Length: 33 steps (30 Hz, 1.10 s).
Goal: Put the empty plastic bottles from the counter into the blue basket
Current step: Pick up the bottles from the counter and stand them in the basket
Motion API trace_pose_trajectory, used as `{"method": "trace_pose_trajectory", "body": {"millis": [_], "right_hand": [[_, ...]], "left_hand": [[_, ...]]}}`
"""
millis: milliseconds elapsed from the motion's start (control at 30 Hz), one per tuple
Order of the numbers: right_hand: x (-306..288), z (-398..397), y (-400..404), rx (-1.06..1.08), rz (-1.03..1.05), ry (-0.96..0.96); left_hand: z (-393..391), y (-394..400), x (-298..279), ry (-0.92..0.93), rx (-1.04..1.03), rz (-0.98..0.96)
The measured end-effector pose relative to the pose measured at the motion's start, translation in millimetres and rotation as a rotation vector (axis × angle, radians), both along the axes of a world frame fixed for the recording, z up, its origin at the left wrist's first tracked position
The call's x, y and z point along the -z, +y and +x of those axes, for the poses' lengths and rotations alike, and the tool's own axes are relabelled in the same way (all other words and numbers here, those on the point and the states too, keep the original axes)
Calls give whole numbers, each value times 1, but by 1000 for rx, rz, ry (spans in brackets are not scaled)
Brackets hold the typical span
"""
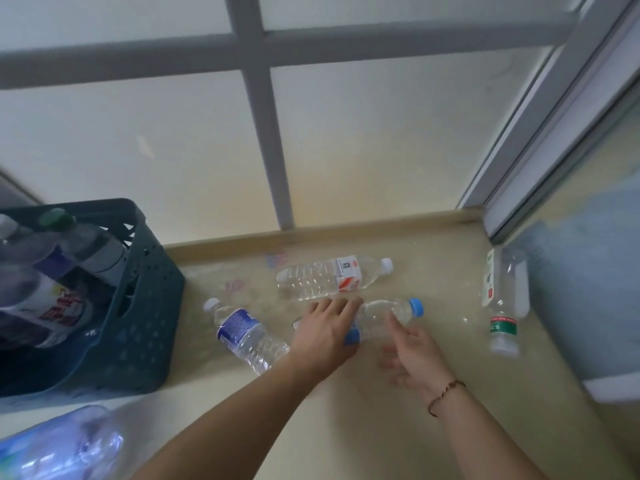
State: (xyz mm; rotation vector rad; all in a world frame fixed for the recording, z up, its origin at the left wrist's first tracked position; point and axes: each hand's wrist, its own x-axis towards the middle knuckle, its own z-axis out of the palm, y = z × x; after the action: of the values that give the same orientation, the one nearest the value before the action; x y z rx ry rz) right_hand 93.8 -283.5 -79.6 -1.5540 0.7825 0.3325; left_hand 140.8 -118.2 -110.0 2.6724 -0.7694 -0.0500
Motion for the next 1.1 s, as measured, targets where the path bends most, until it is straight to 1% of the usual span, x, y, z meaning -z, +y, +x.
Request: {"method": "trace_pose_trajectory", "body": {"millis": [133,200,267,333,400,467,500,567,633,700,733,800,867,900,933,967,1033,1100], "right_hand": [[-18,8,-4,38,52,-187],[-36,13,-2,66,3,-342],[-59,16,6,35,-203,-470],[-87,15,27,-19,-426,-577],[-115,12,52,-53,-527,-703],[-142,12,73,-82,-516,-831],[-156,13,84,-109,-450,-875],[-188,18,113,-245,-305,-928],[-222,20,158,-364,-174,-1040],[-251,19,213,-415,-23,-1205],[-259,19,242,-467,-4,-1282],[-268,20,301,-603,-85,-1328],[-264,22,358,-708,-321,-1390],[-257,24,385,-763,-445,-1426],[-249,25,412,-831,-523,-1419],[-239,26,435,-911,-557,-1367],[-216,29,474,-1049,-578,-1233],[-191,33,503,-1117,-511,-1102]], "left_hand": [[-11,-7,-8,-93,32,-161],[-15,-14,-20,-143,-18,-270],[-18,-15,-38,-134,-82,-441],[-21,-3,-62,-74,-122,-624],[-25,24,-90,-32,-108,-715],[-32,65,-122,-20,-75,-709],[-36,88,-140,-41,-64,-703],[-42,137,-177,-115,-57,-705],[-48,183,-212,-184,-62,-756],[-55,226,-240,-242,-85,-825],[-58,248,-251,-262,-107,-882],[-65,294,-267,-315,-174,-1022],[-71,340,-279,-402,-271,-1090],[-74,364,-282,-443,-329,-1079],[-77,386,-283,-474,-388,-1038],[-79,407,-282,-483,-441,-975],[-83,444,-275,-436,-535,-802],[-85,473,-266,-360,-658,-564]]}}
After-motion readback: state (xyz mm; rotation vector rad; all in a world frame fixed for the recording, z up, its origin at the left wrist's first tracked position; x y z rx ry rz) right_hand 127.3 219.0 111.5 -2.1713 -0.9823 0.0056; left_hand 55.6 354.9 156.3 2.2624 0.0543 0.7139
